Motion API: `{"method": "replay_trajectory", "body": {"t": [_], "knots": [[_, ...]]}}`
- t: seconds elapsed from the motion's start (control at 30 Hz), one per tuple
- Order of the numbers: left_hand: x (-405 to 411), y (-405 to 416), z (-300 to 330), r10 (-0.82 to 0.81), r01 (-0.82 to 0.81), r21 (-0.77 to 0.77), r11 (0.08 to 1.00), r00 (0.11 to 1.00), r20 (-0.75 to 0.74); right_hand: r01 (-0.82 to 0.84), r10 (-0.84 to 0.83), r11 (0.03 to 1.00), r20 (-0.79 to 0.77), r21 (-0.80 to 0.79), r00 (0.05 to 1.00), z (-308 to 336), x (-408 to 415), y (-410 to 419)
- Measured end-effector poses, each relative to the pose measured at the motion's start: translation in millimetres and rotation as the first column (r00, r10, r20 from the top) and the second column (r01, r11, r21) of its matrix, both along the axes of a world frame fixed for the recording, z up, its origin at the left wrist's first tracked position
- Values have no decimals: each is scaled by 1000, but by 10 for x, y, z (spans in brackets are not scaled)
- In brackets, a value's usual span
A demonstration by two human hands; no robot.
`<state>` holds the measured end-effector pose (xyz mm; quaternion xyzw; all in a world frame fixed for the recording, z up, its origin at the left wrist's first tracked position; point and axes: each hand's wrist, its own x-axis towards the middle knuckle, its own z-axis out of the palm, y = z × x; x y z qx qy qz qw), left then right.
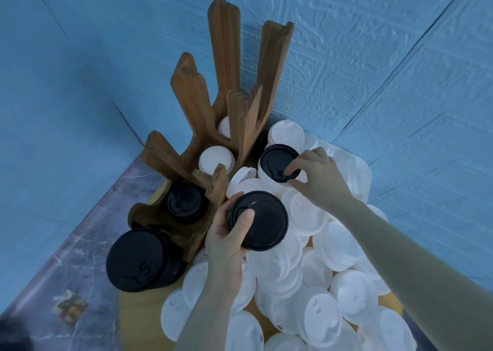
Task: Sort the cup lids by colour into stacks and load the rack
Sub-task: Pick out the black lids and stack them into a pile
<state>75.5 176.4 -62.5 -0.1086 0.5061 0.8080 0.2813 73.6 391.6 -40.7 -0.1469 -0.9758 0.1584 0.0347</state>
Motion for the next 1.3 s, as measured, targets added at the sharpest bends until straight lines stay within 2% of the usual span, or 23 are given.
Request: {"method": "replay_trajectory", "body": {"t": [0.2,0.3,0.4,0.47,0.5,0.53,0.6,0.67,0.7,0.73,0.8,0.87,0.93,1.0,1.17,1.23,1.3], "knots": [[2,-31,45,-5,5,7,1000,1000,3,-118,86,981,200,156,976,7,-203,25],[3,-49,86,-2,2,5,1000,1000,-9,-119,94,976,146,180,985,33,-159,41],[17,-72,123,3,-2,33,999,1000,-11,-34,36,998,-47,45,998,136,-8,45],[40,-85,134,12,-12,52,999,1000,-2,85,-120,960,-117,-268,986,286,156,5],[58,-86,142,9,-8,56,998,1000,-2,145,-230,870,-127,-471,965,372,261,-24],[82,-84,139,4,-4,59,998,1000,-9,174,-336,725,-122,-666,934,464,368,-61],[147,-73,150,-2,3,61,998,1000,-31,131,-463,339,-44,-932,885,621,614,-114],[220,-70,170,-3,6,56,998,999,-51,44,-441,-62,67,-997,895,700,832,-175],[257,-74,182,-5,8,52,999,998,-60,27,-402,-209,111,-978,909,709,921,-216],[294,-78,197,-6,9,48,999,998,-68,35,-369,-304,151,-952,917,706,989,-280],[372,-93,251,-3,7,53,999,997,-77,77,-314,-386,209,-919,926,683,1096,-437],[453,-132,336,3,2,58,998,996,-94,150,-301,-389,280,-909,912,705,1155,-643],[523,-195,421,-1,6,38,999,994,-113,185,-369,-335,309,-924,876,710,1209,-805],[600,-281,452,-14,16,11,1000,991,-137,200,-434,-224,282,-954,856,753,1271,-959],[713,-530,518,-36,34,-14,999,993,-110,276,-567,125,160,-953,808,834,1423,-1342],[719,-643,539,-29,29,4,1000,995,-91,298,-596,216,116,-930,794,873,1439,-1506],[701,-755,549,-16,17,21,1000,998,-61,323,-626,239,109,-916,772,863,1455,-1720]]}}
